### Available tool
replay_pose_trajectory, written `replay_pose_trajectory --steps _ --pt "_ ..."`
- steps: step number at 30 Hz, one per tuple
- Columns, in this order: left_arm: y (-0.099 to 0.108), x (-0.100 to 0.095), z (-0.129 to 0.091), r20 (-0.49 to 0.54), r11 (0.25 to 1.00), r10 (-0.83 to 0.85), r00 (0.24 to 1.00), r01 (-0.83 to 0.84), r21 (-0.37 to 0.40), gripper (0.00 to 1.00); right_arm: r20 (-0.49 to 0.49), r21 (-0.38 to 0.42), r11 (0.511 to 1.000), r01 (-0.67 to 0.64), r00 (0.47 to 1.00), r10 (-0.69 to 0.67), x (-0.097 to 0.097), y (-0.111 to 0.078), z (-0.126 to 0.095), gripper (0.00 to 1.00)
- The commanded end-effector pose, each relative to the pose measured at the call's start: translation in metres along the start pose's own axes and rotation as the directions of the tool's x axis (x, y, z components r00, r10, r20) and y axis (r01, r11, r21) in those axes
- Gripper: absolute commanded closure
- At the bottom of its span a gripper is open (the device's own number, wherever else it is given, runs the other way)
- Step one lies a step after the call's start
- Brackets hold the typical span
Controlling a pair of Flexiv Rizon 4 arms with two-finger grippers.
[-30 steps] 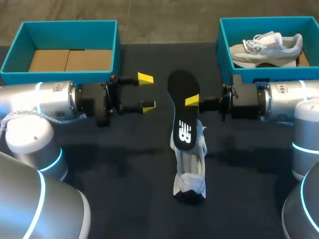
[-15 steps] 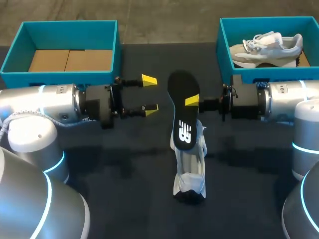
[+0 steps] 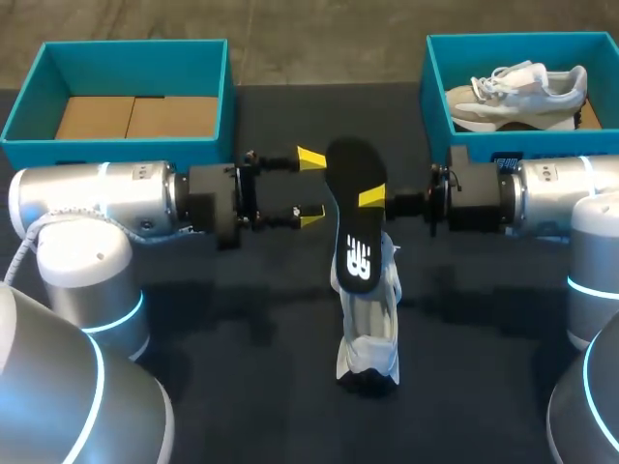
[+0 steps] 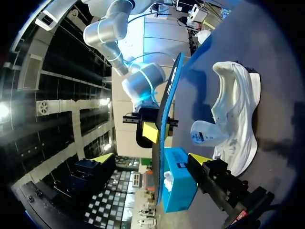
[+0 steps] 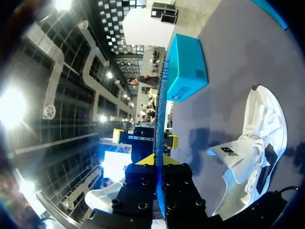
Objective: Take the shoe out of the shoebox, open the shoe tongue, remove and reinsert the insole, then place the shoe into the shoebox
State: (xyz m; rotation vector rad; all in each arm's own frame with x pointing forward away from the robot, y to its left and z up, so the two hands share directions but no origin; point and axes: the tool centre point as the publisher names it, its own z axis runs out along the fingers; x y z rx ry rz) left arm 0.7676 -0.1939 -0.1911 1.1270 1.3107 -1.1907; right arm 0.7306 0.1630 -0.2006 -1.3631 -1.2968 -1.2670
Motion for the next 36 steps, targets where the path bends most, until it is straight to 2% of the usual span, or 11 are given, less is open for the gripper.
replay_pose_trajectory --steps 1,5,6,7,11,15,22,26,36 --pt "0.005 0.002 0.007 0.001 1.0 0.001 1.0 -0.001 0.002 0.05 0.017 0.016 1.0 0.0 1.0 0.0 0.0 -0.002 0.0 1.0" --pt "0.005 0.004 0.011 0.002 1.0 0.001 1.0 -0.001 0.002 0.22 0.017 0.027 1.0 0.0 1.0 0.0 -0.002 -0.003 0.001 1.0" --pt "0.005 0.005 0.012 0.001 1.0 0.001 1.0 -0.001 0.002 0.37 0.016 0.032 0.999 -0.001 1.0 0.0 -0.003 -0.003 0.002 1.0" --pt "0.005 0.006 0.013 0.001 1.0 0.0 1.0 0.0 0.003 0.47 0.014 0.035 0.999 -0.001 1.0 0.0 -0.004 -0.003 0.002 1.0" --pt "0.006 0.009 0.016 -0.004 1.0 -0.003 1.0 0.004 0.018 0.49 0.011 0.054 0.999 0.001 1.0 -0.001 -0.005 -0.002 0.004 1.0" --pt "0.006 0.011 0.02 -0.012 1.0 0.002 1.0 -0.001 0.027 0.55 0.01 0.062 0.998 -0.003 1.0 0.003 -0.006 0.0 0.004 1.0" --pt "0.006 0.013 0.027 -0.009 0.999 0.013 1.0 -0.013 0.036 0.55 0.006 0.061 0.998 -0.004 1.0 0.004 -0.008 0.002 0.004 1.0" --pt "0.009 0.014 0.03 -0.006 1.0 0.025 1.0 -0.025 0.019 0.62 -0.002 0.054 0.999 -0.001 1.0 0.001 -0.009 0.003 0.005 1.0" --pt "0.012 0.015 0.039 -0.009 0.999 0.052 0.999 -0.052 0.003 0.7 -0.006 0.041 0.999 -0.001 1.0 0.001 -0.01 0.004 0.004 1.0"
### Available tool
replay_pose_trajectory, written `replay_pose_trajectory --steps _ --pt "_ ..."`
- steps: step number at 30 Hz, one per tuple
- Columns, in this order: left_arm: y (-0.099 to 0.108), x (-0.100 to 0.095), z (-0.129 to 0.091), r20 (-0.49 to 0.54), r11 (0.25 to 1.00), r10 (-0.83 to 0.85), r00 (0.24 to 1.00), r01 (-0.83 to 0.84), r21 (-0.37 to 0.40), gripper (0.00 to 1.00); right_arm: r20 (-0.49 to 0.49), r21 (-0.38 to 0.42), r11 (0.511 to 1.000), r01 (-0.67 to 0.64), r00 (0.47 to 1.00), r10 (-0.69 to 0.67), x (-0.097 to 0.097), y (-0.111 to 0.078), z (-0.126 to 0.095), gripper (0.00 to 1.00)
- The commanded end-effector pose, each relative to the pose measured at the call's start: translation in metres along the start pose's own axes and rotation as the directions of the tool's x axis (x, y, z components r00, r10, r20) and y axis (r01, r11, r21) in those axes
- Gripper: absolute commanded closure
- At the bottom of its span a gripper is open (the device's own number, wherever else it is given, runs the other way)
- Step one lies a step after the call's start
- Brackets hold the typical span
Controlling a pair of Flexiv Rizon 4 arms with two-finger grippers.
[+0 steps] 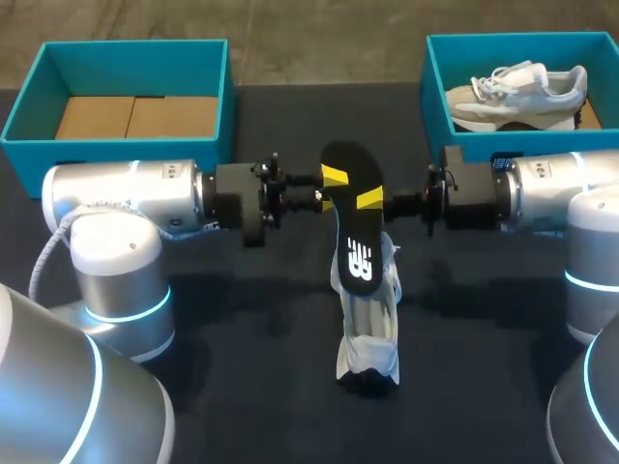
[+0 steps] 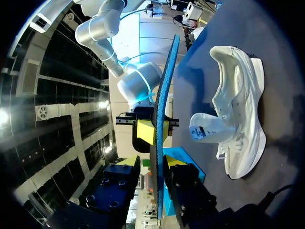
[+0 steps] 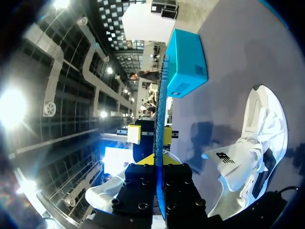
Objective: Take the shoe out of the shoebox, open the shoe tongue, remove and reinsert the insole, then place the shoe into the shoebox
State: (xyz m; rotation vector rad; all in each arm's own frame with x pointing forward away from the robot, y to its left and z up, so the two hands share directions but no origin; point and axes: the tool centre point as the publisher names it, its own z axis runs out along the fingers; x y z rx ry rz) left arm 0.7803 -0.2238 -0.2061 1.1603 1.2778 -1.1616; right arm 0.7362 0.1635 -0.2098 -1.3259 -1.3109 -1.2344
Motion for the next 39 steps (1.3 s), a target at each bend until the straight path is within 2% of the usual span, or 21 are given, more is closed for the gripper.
replay_pose_trajectory --steps 1,5,9,24,31,39 --pt "0.0008 0.0016 0.0085 -0.005 1.0 0.01 1.0 -0.01 -0.008 0.71 0.003 -0.004 1.0 0.0 1.0 0.0 -0.0005 -0.0002 0.0016 1.0" --pt "0.0019 0.0018 0.0094 -0.01 1.0 0.018 1.0 -0.018 -0.011 0.76 0.002 -0.007 1.0 0.0 1.0 0.0 -0.0007 0.0003 0.0003 1.0" --pt "0.0025 0.0018 0.0097 -0.012 1.0 0.026 1.0 -0.026 -0.015 0.74 0.001 -0.008 1.0 -0.001 1.0 0.001 -0.0009 0.0007 -0.0001 1.0" --pt "0.0062 0.0047 0.0138 -0.021 0.999 0.027 0.999 -0.028 -0.027 0.75 -0.001 -0.006 1.0 -0.001 1.0 0.001 -0.0006 0.0015 -0.0008 1.0" --pt "0.0062 0.0039 0.0146 -0.021 0.999 0.033 0.999 -0.033 -0.027 0.83 0.0 -0.007 1.0 -0.003 1.0 0.003 -0.0007 0.0013 -0.0013 1.0" --pt "0.0089 0.0061 0.0172 -0.025 0.999 0.031 0.999 -0.032 -0.029 0.84 0.0 -0.007 1.0 -0.003 1.0 0.003 -0.0007 0.0013 -0.0013 1.0"
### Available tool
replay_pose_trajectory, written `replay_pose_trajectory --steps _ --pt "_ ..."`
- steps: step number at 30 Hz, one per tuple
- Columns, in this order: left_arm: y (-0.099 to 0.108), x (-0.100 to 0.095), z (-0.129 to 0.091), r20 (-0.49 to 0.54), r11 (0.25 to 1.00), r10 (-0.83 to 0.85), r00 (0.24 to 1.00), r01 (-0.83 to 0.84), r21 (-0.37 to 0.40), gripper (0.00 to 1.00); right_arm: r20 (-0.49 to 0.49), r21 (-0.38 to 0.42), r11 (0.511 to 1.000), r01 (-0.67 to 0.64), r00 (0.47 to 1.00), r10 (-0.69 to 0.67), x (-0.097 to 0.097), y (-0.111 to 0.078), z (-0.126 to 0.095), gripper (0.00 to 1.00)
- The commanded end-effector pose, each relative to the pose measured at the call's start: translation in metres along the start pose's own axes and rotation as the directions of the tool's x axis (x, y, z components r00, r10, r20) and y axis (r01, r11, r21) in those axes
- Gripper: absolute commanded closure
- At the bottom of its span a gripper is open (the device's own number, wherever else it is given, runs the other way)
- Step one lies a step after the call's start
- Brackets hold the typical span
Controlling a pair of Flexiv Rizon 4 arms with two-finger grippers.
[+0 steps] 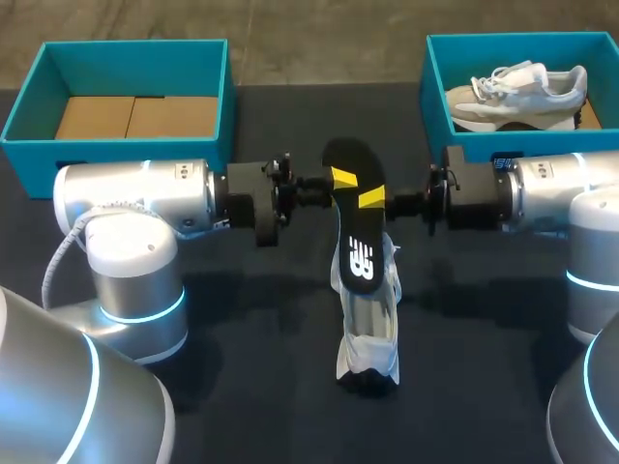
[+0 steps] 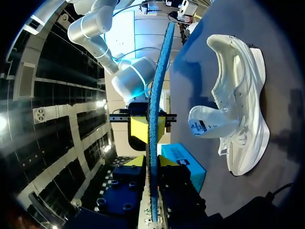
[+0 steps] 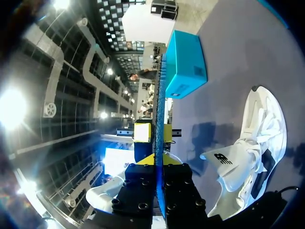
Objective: Take the shoe out of the shoebox, open the shoe tongue, remove and reinsert the insole, then place the shoe into the shoebox
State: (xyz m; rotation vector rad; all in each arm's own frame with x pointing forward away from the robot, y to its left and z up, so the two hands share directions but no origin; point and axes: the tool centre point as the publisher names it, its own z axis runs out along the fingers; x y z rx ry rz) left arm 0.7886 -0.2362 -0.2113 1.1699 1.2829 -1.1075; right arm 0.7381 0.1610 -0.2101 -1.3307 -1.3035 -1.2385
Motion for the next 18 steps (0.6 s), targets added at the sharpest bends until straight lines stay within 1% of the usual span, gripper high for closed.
replay_pose_trajectory --steps 1,15,18 --pt "0.0013 0.0013 0.0042 -0.004 1.0 -0.001 1.0 0.001 0.0 0.83 0.002 -0.001 1.0 0.0 1.0 0.0 0.0 -0.0007 0.001 1.0" --pt "0.0031 0.0007 0.0077 0.0 1.0 0.007 1.0 -0.007 -0.004 0.84 0.002 -0.001 1.0 0.0 1.0 0.0 0.0 -0.0007 0.001 1.0" --pt "0.0029 0.0016 0.0093 -0.001 1.0 0.008 1.0 -0.008 -0.004 0.87 0.002 -0.001 1.0 0.0 1.0 0.0 0.0 -0.0007 0.001 1.0"
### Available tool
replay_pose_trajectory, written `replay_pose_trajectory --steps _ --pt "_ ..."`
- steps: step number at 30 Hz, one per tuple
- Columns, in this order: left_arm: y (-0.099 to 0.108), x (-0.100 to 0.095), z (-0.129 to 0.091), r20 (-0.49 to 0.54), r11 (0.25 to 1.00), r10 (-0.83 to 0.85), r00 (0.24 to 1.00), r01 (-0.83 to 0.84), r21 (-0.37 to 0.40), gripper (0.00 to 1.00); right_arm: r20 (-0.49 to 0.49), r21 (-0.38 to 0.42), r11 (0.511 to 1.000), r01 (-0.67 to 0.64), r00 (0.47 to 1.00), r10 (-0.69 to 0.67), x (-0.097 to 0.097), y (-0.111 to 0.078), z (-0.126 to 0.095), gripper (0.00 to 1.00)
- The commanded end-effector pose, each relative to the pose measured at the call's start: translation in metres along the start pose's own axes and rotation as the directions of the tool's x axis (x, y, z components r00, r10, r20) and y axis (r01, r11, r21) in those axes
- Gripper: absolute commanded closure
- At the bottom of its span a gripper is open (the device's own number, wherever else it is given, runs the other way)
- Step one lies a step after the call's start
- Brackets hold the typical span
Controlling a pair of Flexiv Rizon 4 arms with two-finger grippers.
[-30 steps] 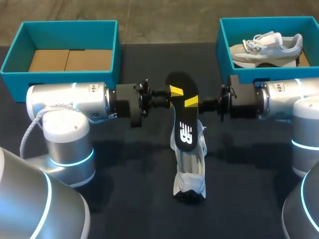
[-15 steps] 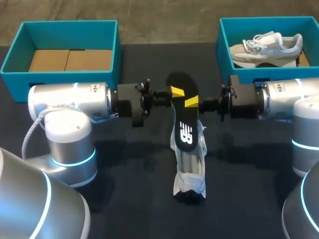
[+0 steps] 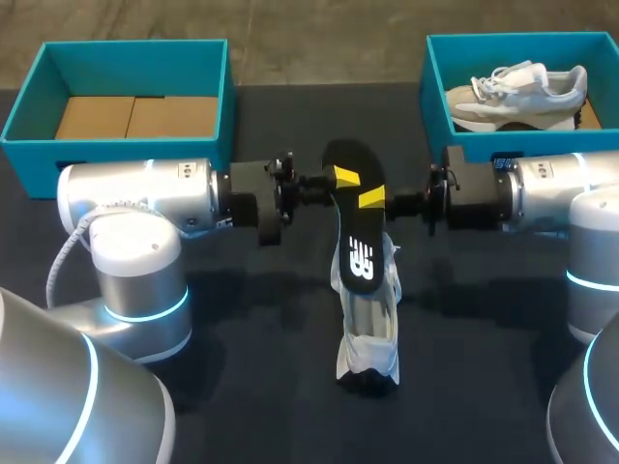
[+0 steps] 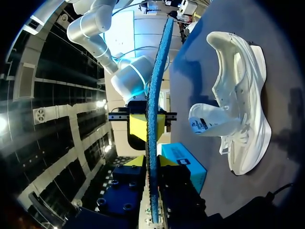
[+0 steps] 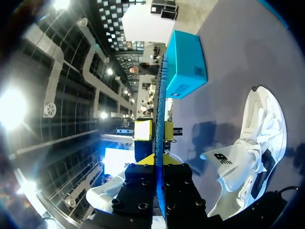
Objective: Take the shoe out of the shoebox, open the shoe tongue, remove and reinsert the insole, then place the shoe into the shoebox
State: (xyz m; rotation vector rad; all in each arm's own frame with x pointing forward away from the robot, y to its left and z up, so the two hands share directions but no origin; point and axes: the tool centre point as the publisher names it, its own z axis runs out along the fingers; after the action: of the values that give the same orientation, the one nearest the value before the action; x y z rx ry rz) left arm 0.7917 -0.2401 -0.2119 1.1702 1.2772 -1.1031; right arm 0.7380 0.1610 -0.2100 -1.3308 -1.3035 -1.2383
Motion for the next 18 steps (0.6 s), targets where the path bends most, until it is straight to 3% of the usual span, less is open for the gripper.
replay_pose_trajectory --steps 1,2,3,11,12,13,14,15,18 --pt "0.0002 0.0018 0.0058 -0.004 1.0 0.001 1.0 -0.001 -0.002 0.88 0.002 -0.001 1.0 0.0 1.0 0.0 0.0 -0.0007 0.001 1.0" --pt "0.0003 0.0025 0.0064 -0.005 1.0 0.002 1.0 -0.002 -0.002 0.9 0.002 -0.001 1.0 0.0 1.0 0.0 0.0 -0.0007 0.001 1.0" --pt "0.0003 0.003 0.0069 -0.005 1.0 0.002 1.0 -0.002 -0.002 1.0 0.002 -0.001 1.0 0.0 1.0 0.0 0.0 -0.0007 0.001 1.0" --pt "-0.001 0.0041 0.0083 -0.003 1.0 0.007 1.0 -0.007 0.006 1.0 0.002 -0.001 1.0 0.0 1.0 0.0 0.0 -0.0007 0.001 1.0" --pt "-0.0012 0.0036 0.0077 -0.002 1.0 0.008 1.0 -0.008 0.006 1.0 -0.001 0.004 1.0 -0.001 1.0 0.001 0.0002 -0.0008 0.0008 0.92" --pt "-0.0014 0.0029 0.007 -0.001 1.0 0.008 1.0 -0.008 0.006 1.0 0.005 0.005 1.0 0.001 1.0 -0.001 0.0006 -0.001 0.0007 0.64" --pt "-0.0018 0.0023 0.0063 0.001 1.0 0.008 1.0 -0.008 0.007 1.0 0.007 0.004 1.0 0.0 1.0 0.0 0.0008 -0.0011 0.0007 0.24" --pt "-0.0023 0.0017 0.0054 0.002 1.0 0.008 1.0 -0.008 0.008 1.0 0.011 0.004 1.0 0.001 1.0 -0.001 0.0013 -0.0012 0.0005 0.0" --pt "-0.0052 0.0003 0.0017 0.006 1.0 0.006 1.0 -0.006 0.011 1.0 0.038 -0.001 1.0 0.008 0.999 -0.008 0.0027 -0.0022 -0.002 0.0"
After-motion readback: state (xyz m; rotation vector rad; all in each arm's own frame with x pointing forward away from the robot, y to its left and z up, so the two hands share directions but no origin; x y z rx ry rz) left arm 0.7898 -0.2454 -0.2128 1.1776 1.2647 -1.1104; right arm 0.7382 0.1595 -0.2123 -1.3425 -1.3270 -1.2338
